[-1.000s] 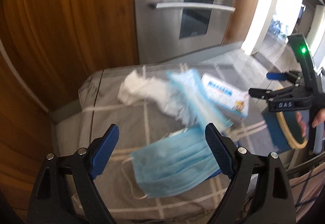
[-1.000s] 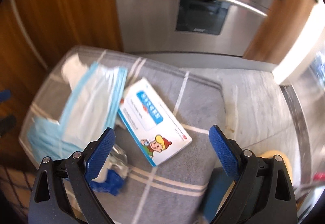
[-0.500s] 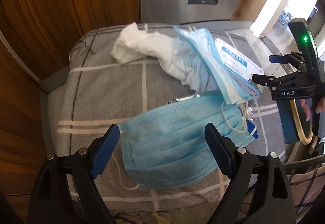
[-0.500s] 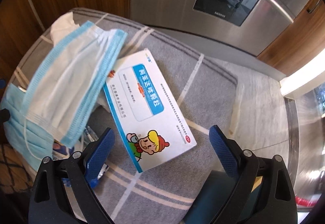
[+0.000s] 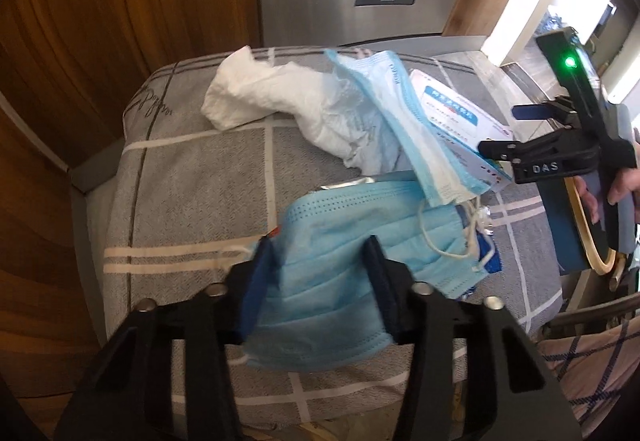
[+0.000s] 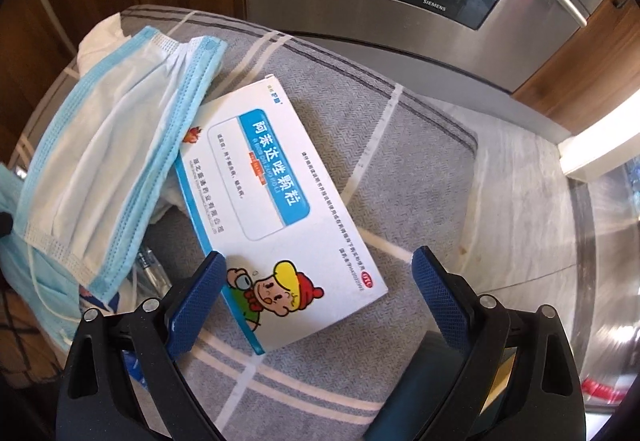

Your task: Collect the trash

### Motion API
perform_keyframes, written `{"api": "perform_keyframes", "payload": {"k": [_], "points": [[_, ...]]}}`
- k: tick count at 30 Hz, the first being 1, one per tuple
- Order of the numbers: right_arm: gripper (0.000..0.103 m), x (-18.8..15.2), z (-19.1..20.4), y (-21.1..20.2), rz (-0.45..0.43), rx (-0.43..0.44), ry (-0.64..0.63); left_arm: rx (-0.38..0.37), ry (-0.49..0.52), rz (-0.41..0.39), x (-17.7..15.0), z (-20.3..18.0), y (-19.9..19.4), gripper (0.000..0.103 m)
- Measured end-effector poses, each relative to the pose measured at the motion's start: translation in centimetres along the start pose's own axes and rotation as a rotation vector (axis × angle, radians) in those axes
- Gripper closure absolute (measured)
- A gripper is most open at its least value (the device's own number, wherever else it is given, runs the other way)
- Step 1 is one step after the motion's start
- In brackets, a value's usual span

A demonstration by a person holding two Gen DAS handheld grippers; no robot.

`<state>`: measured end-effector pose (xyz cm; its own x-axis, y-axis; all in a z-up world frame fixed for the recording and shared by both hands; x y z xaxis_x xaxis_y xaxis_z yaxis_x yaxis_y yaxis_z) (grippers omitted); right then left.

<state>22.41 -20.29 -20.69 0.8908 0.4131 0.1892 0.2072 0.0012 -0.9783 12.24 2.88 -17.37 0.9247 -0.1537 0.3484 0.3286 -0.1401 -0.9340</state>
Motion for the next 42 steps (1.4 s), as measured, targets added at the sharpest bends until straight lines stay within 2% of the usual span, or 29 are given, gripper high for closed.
{"api": "perform_keyframes", "payload": {"k": [2, 4, 8, 10, 13, 19, 21, 24, 27, 31, 36, 41, 42], "points": [[0.009, 0.2, 0.3, 0.0, -0.005, 0.021, -0.009, -0.008, 0.011, -0.005, 0.1, -0.3, -0.2, 0.072], [0.009, 0.4, 0.6, 0.0, -0.009, 0.026, -0.026, -0.027, 0.012, -0.008, 0.2, -0.5, -0.3, 0.085], [0.008, 0.8, 1.7, -0.1, -0.013, 0.095, -0.054, -0.026, -0.005, -0.047, 0.8, -0.4, -1.6, 0.093], [0.008, 1.0, 1.8, 0.1, -0.014, 0.065, -0.074, -0.024, -0.015, -0.085, 1.4, -0.3, -2.7, 0.095], [0.008, 1.2, 1.6, 0.9, 0.006, 0.027, -0.083, -0.002, -0.030, -0.130, 2.3, 0.2, -4.0, 0.096], [0.007, 0.9, 2.0, 2.8, 0.067, -0.017, -0.110, 0.136, -0.045, -0.182, 3.4, 2.1, -5.8, 0.096], [0.010, 0.5, 2.2, 3.4, 0.091, -0.044, -0.130, 0.149, -0.059, -0.197, 3.8, 2.7, -6.4, 0.096], [0.014, 0.4, 2.3, 2.7, 0.075, -0.069, -0.142, 0.150, -0.078, -0.209, 4.1, 3.3, -6.9, 0.096], [0.015, 0.1, 2.3, 1.9, 0.062, -0.058, -0.128, 0.162, -0.092, -0.229, 4.3, 3.8, -7.7, 0.096], [0.016, -0.3, 1.9, 0.8, 0.050, -0.068, -0.133, 0.151, -0.128, -0.262, 5.0, 4.4, -9.3, 0.096], [0.017, -0.9, 0.8, -1.9, 0.004, -0.087, -0.074, 0.155, -0.150, -0.339, 5.6, 4.5, -12.3, 0.096], [0.019, -2.0, -1.0, -5.6, -0.059, -0.093, -0.004, 0.022, -0.142, -0.366, 5.7, 1.8, -14.4, 0.096], [0.025, -2.3, -1.3, -6.2, -0.071, -0.090, 0.012, 0.013, -0.132, -0.373, 5.8, 1.1, -14.8, 0.096]]}}
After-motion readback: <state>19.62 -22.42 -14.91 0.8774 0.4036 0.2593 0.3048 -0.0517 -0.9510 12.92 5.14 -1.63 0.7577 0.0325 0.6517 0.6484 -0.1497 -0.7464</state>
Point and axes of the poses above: each gripper's, at about its wrist camera, not at the fingertips, and y roughly the way its jaws point, z to its left, x to its top, the point moved 6 cm from there along y, roughly the way its jaws point, and after that the axes turned 6 degrees about z, right-handed, at the moved point
